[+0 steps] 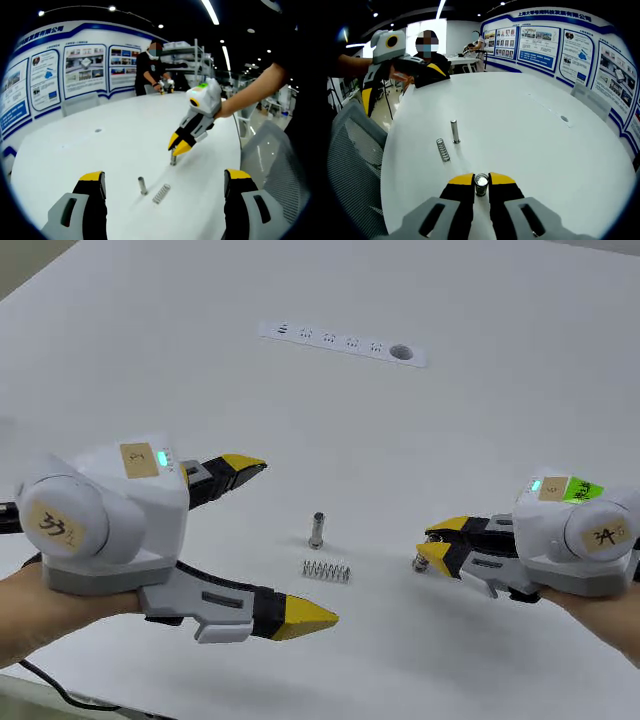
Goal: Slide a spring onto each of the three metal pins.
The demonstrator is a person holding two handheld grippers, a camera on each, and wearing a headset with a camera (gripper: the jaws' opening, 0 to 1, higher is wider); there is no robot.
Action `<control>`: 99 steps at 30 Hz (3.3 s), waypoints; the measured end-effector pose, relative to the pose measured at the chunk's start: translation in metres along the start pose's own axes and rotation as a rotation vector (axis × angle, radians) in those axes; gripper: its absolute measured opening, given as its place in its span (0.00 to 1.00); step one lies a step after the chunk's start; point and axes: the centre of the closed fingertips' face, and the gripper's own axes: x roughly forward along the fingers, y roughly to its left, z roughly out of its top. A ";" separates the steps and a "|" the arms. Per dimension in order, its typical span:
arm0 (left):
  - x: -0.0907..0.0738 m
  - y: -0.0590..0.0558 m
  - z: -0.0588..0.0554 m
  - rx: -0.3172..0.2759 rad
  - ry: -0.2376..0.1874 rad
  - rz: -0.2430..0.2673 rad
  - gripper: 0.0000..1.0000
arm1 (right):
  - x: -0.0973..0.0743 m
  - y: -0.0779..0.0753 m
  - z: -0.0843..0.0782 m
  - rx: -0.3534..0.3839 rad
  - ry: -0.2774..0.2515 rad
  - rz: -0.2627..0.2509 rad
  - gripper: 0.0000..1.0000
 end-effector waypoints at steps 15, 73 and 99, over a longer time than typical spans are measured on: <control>-0.004 0.007 0.002 -0.005 -0.006 0.015 1.00 | 0.006 0.002 -0.009 -0.024 0.017 0.001 0.12; -0.037 0.028 -0.013 -0.015 0.000 0.085 1.00 | 0.051 0.080 0.018 -0.144 0.015 0.154 0.21; -0.038 0.031 -0.026 -0.060 0.013 0.082 1.00 | 0.074 0.074 0.002 -0.059 0.089 0.165 0.13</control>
